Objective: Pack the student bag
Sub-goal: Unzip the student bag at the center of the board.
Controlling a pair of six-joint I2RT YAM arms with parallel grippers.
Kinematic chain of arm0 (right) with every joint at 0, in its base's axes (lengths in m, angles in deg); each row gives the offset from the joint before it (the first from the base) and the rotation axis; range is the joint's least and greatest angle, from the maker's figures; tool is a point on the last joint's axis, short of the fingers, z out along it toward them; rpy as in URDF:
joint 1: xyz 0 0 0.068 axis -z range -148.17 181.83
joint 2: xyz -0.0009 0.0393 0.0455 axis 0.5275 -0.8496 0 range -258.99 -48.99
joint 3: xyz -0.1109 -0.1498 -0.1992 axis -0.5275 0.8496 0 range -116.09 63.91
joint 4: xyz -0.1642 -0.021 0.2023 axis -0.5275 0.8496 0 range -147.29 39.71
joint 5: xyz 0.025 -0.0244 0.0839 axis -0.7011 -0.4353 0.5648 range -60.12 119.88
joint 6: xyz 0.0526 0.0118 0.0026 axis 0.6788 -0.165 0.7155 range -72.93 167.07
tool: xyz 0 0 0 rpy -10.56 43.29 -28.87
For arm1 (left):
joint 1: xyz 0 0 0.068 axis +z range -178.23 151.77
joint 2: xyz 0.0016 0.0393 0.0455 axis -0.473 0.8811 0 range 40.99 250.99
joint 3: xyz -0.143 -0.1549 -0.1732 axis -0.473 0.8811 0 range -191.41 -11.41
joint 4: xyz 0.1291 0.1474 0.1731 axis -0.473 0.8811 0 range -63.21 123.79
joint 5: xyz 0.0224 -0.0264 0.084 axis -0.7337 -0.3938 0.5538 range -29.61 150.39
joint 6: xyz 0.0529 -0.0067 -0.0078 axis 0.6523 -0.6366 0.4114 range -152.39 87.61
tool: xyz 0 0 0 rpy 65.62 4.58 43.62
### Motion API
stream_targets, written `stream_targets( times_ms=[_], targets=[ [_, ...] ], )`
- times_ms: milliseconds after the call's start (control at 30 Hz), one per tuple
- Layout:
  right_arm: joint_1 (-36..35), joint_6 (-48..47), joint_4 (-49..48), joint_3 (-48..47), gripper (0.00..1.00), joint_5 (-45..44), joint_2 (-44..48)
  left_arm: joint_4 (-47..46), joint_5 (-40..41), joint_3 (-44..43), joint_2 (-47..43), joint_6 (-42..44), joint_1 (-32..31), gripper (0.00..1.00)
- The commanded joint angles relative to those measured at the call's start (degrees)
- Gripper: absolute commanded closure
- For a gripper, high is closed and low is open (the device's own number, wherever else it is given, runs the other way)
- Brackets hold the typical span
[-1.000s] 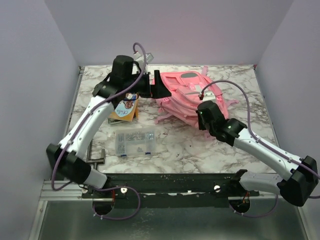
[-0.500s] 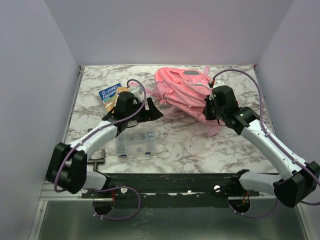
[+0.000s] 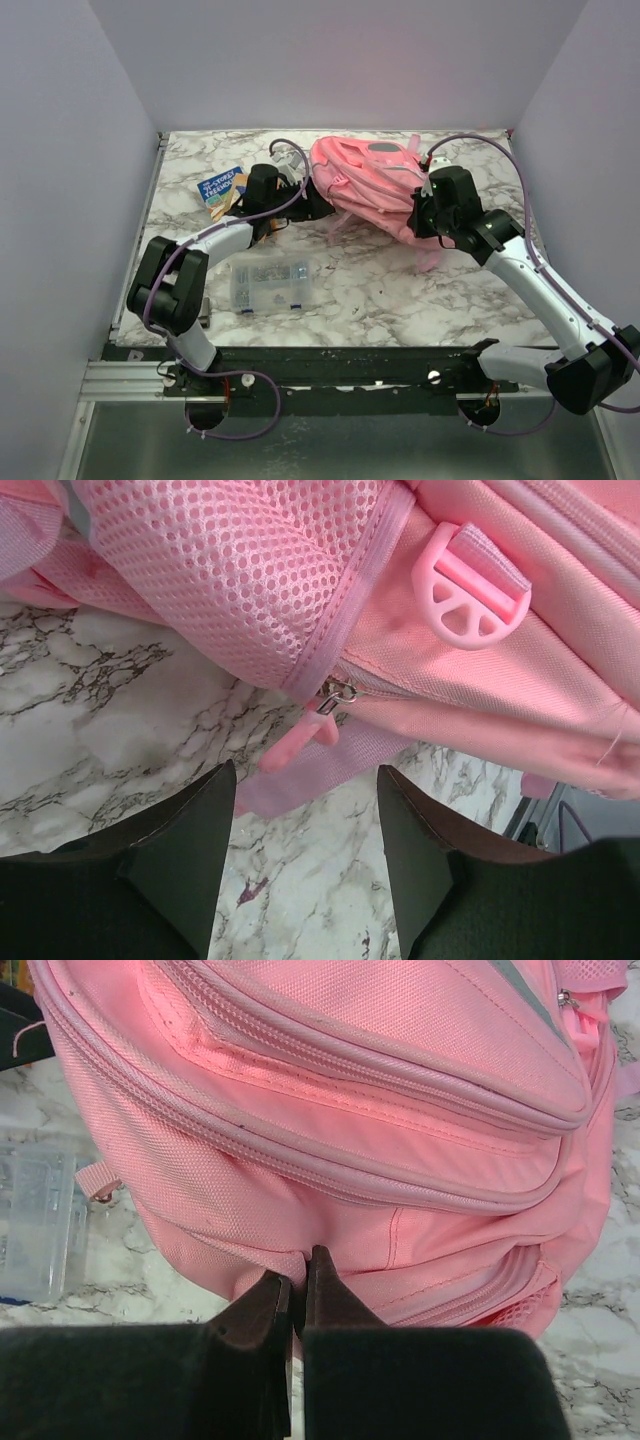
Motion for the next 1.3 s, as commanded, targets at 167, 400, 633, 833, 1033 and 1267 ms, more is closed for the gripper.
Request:
stream_targets(
  times_ms=[167, 400, 633, 833, 1033, 1267],
  targets=[
    [0.42, 0.66, -3.7, -2.63, 1.0, 1.91, 1.31, -2.49, -9.06, -4.84, 5.37, 4.76, 0.27, 0.58],
    [0.41, 0.35, -3.72, -2.89, 1.0, 1.46, 0.97, -2.38, -8.6, -3.81, 5.38, 7.27, 0.48, 0.71],
    [0.41, 0.21, -3.28, -3.0, 0.99, 1.55, 1.0, -0.79, -7.81, -3.23, 5.02, 6.58, 0.42, 0.8],
    [0.41, -0.97, -3.65, -2.51, 0.99, 1.71, -0.35, 11.92, -2.98, -6.03, 3.87, 4.88, 0.27, 0.97],
    [0.43, 0.16, -5.34, 1.35, 0.99, 5.4, -2.18, 35.0, 5.65, -15.87, 1.52, 11.48, -5.2, 1.0],
    [-0.61, 5.18, -9.55, 5.91, 0.99, 7.98, -2.67, 55.18, 10.56, -29.88, 6.86, 19.73, -13.4, 1.0]
  ],
)
